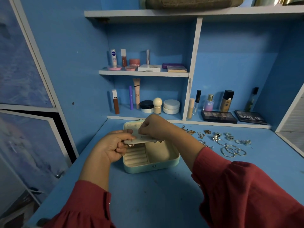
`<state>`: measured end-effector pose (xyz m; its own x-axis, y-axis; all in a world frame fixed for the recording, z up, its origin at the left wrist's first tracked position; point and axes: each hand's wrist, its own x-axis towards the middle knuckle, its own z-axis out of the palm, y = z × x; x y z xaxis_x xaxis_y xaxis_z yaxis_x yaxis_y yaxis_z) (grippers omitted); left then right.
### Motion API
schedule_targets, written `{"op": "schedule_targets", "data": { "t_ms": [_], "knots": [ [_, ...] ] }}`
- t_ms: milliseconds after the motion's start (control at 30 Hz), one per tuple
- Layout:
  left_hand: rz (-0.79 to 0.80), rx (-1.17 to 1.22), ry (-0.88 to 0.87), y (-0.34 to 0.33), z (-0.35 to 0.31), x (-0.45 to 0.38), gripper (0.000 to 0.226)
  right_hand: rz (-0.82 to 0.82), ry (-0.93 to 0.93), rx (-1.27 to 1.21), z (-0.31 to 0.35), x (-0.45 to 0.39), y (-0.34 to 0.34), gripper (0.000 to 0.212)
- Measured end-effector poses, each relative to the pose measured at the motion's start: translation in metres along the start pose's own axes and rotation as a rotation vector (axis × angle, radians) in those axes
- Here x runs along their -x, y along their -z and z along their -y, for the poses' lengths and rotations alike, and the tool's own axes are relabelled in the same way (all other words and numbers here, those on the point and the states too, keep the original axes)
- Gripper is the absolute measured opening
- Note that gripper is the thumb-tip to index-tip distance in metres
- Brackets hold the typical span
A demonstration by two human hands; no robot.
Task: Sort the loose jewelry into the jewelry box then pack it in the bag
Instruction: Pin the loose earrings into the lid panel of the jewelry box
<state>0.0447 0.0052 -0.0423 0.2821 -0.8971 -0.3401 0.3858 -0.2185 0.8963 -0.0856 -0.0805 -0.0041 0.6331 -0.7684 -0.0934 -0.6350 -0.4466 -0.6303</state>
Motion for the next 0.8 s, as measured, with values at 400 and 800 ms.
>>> {"op": "schedule_targets", "data": {
  "t_ms": [400, 800],
  "knots": [
    [0.004, 0.013, 0.009, 0.0022, 0.0006, -0.002, 0.019, 0.012, -0.007, 0.007, -0.0006, -0.0013, -0.0029, 0.024],
    [-0.007, 0.0, 0.003, 0.0018, 0.0007, -0.0018, 0.019, 0.004, -0.028, 0.117, 0.0022, 0.0051, -0.0002, 0.018]
  ]
}}
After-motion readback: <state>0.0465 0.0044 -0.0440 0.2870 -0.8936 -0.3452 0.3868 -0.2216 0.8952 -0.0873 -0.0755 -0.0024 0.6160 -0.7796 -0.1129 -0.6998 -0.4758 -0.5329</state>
